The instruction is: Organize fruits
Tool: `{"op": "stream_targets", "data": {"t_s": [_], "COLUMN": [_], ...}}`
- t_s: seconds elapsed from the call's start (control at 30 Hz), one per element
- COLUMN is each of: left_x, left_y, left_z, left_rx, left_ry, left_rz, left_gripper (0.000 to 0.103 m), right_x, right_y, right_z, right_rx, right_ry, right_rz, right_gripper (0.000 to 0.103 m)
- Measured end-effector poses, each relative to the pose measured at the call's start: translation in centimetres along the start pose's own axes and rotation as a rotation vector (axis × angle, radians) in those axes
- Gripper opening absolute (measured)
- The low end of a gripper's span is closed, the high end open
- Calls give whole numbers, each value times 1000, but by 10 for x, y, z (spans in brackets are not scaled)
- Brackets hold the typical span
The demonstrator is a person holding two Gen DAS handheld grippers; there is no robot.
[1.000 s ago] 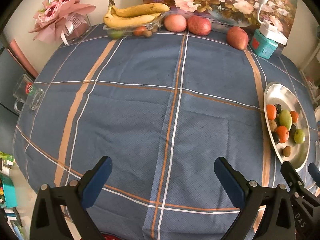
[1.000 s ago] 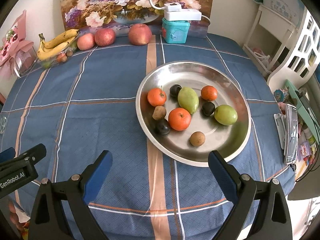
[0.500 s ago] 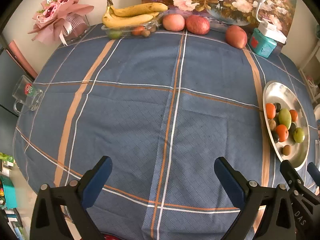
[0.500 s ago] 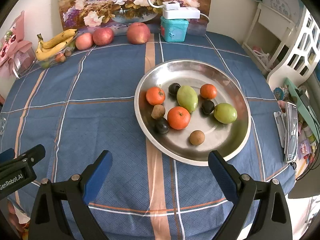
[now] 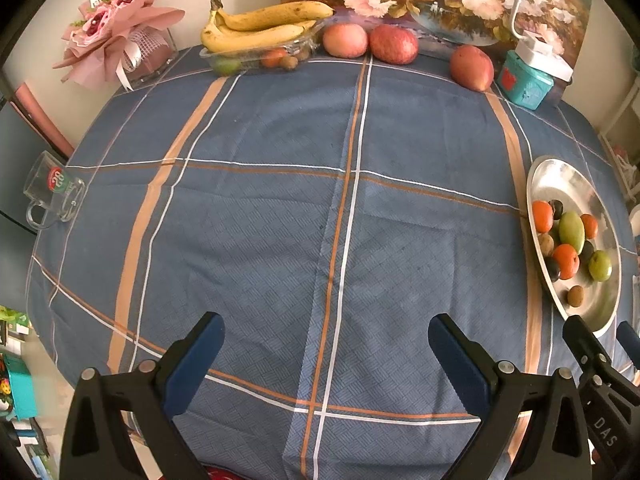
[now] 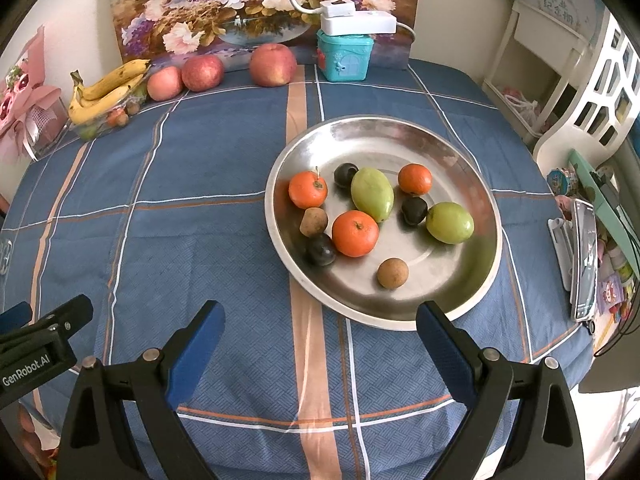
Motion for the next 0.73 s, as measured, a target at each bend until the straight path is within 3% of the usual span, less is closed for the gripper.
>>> {"op": "stream_targets", "data": {"t_s": [0.63, 0.73], "left_x": [0, 0], "left_y": [-6, -5], "left_z": [-2, -2], "left_rx": [62, 45], "left_ry": [19, 23], "left_rz": [20, 22], "left_gripper": [103, 103], "right_x": [-1, -1], "right_y": [-3, -2], "right_z": [0, 1], "right_rx": [-3, -4], "right_ry": [-3, -2], "right_rz": [-5, -4], "right_gripper": [96, 96]}}
Point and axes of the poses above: each gripper's, at about its wrist camera, not at the fingertips, and z roughly the way its jaws point, y to its right, x to its top, the point moved 6 cm from there along z, roughly the way its jaws point, and after that the axes turned 13 degrees about y, right-handed, at the moved point
